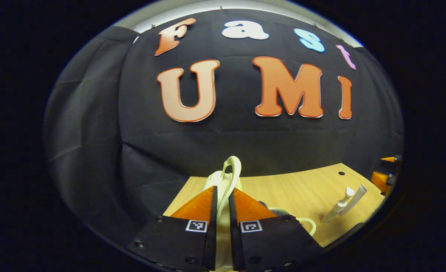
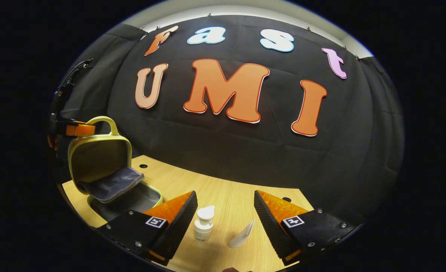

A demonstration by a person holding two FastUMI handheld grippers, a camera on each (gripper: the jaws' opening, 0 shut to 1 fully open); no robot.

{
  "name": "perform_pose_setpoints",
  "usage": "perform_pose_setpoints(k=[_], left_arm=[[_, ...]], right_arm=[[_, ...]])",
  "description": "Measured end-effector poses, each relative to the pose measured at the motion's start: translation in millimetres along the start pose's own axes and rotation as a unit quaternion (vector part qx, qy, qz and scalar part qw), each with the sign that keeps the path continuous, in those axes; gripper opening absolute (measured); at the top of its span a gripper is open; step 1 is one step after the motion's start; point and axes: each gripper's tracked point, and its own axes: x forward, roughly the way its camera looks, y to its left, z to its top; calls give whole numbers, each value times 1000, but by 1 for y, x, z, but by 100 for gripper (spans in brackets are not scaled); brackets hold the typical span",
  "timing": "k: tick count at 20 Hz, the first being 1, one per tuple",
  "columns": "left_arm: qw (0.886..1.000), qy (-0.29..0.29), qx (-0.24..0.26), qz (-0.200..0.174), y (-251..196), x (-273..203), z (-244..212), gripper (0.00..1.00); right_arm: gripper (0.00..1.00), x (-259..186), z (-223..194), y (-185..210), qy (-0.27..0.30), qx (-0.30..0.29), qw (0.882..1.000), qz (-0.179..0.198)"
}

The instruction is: First open the suitcase, pack the skin care products into it, and then close the suitcase.

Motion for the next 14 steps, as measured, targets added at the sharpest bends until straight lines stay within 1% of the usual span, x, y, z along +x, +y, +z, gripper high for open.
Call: perform_pose_setpoints(k=[4,6,7,8,9,10,11,14], left_arm=[[999,3,-43,27,57,5,-9,17],[998,9,-48,43,83,11,-20,17],[997,12,-49,56,98,15,-27,17],[996,20,-55,73,114,16,-35,4],[995,31,-58,80,125,18,-43,6],[994,38,-58,89,143,27,-51,6],[993,46,-66,91,154,30,-57,7],[987,75,-105,96,192,42,-96,6]], right_arm=[[96,3,-2,8,11,-4,1000,-8],[96,5,-3,13,17,-5,1000,-10],[96,6,-5,18,23,-3,1000,-4],[96,7,-7,25,28,-1,1000,-1],[96,7,-6,29,30,0,1000,0],[96,9,-6,33,33,1,999,-1],[96,9,-6,36,35,3,999,-3],[96,10,-6,44,40,0,999,-9]])
